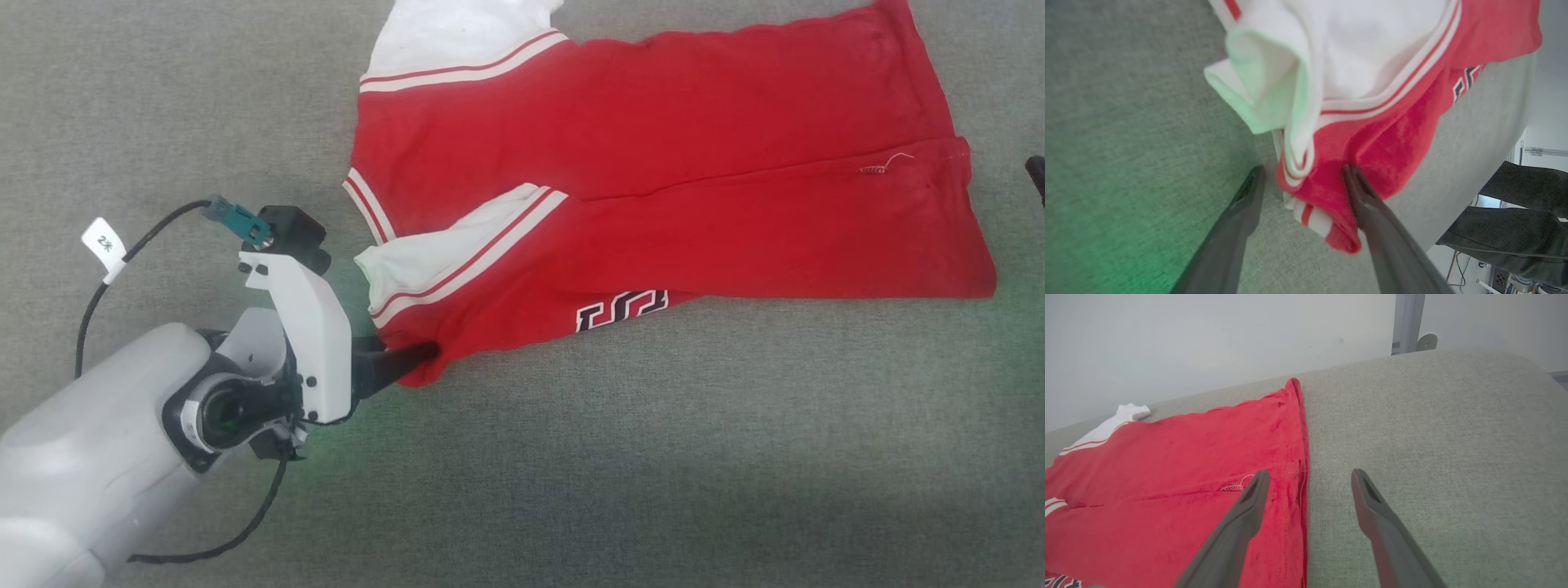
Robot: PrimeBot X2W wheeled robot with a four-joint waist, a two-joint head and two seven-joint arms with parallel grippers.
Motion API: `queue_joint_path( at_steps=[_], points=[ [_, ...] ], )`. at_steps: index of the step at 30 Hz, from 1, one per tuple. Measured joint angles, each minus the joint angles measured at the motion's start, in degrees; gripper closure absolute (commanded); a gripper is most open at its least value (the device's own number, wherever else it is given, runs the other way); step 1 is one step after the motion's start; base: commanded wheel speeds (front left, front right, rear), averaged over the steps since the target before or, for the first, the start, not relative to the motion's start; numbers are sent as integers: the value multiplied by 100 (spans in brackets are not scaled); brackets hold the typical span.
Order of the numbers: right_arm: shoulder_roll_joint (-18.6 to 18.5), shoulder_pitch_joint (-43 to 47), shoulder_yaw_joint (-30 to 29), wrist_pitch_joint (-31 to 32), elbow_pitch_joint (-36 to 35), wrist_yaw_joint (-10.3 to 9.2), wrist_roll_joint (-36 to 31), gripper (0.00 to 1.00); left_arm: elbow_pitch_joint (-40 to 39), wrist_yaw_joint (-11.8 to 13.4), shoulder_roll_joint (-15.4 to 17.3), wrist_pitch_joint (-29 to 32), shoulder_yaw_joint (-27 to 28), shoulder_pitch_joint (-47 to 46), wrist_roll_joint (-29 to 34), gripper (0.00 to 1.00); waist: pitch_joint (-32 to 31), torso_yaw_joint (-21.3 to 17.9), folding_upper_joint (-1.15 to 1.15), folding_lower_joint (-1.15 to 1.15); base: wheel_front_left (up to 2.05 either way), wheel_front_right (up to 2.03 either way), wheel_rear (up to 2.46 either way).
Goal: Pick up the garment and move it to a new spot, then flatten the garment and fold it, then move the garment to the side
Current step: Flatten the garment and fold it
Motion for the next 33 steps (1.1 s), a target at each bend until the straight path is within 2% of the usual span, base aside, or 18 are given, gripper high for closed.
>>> queue_joint_path(
  at_steps=[1,2,3,7,13,17,24,26,27,28,33],
  points=[
    [-33,-3,26,16,-25,0,0,0,56,-52,-16,25,8,-16,-49,53,14,-16,0,0,0,0,0],
    [-78,-7,77,89,-74,0,-1,0,110,-108,-33,29,19,-27,-96,84,24,-26,0,0,0,0,0],
    [-137,-12,135,171,-116,1,-14,0,167,-147,-60,32,38,-27,-134,100,31,-32,0,0,0,0,0],
    [-430,-23,409,555,-225,0,-180,0,299,-265,-120,-10,68,-28,-147,100,43,-29,0,0,0,0,0],
    [-998,-128,955,1857,-550,1,-80,0,387,-422,-335,-127,44,-59,-74,100,75,73,0,0,0,0,0],
    [-1225,-317,1146,2629,-578,1,18,0,380,-539,-501,-212,27,-125,64,100,156,174,0,0,0,0,0],
    [-1117,-692,1443,3226,-232,1,-151,0,392,-621,-773,-292,-27,-314,224,100,358,354,0,0,0,0,0],
    [-1120,-734,1530,3305,-154,1,-194,56,444,-654,-847,-344,-35,-327,266,100,382,401,0,0,0,0,0],
    [-1109,-747,1552,3307,-130,1,-193,91,476,-675,-870,-367,-40,-331,270,100,386,415,0,0,0,0,0],
    [-1101,-756,1574,3307,-112,1,-192,100,511,-699,-895,-389,-44,-332,280,100,379,422,0,0,0,0,0],
    [-968,-694,1601,3134,-2,8,-85,100,687,-844,-943,-538,-74,-285,320,100,249,416,0,0,0,0,0]
  ],
)
